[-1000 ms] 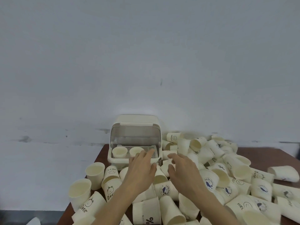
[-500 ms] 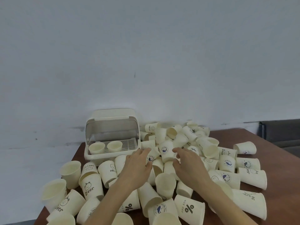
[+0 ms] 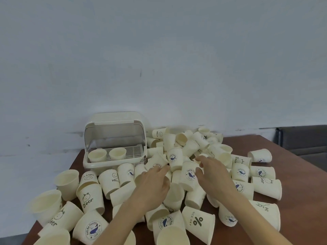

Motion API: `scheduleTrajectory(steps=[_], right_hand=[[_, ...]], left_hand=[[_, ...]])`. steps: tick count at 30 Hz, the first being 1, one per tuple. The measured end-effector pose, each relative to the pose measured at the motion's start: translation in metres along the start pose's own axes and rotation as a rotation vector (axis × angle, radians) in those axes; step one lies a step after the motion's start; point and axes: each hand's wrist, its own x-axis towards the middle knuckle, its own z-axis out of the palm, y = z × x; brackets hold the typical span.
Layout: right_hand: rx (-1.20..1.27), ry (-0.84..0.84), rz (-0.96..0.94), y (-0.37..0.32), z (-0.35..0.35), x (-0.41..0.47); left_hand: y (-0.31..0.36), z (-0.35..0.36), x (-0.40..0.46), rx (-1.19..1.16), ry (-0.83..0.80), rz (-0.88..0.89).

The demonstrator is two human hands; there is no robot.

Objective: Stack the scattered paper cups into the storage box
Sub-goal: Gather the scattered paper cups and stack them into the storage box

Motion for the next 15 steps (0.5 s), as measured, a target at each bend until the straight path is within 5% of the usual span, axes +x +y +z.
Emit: scheduleTrajectory(steps=[15], right_hand=[[-0.088,-0.191,0.134,0.005,0.028,0.025]], left_hand=[[-0.009,0.014,-0.012,0.133,-0.296,-0.013]])
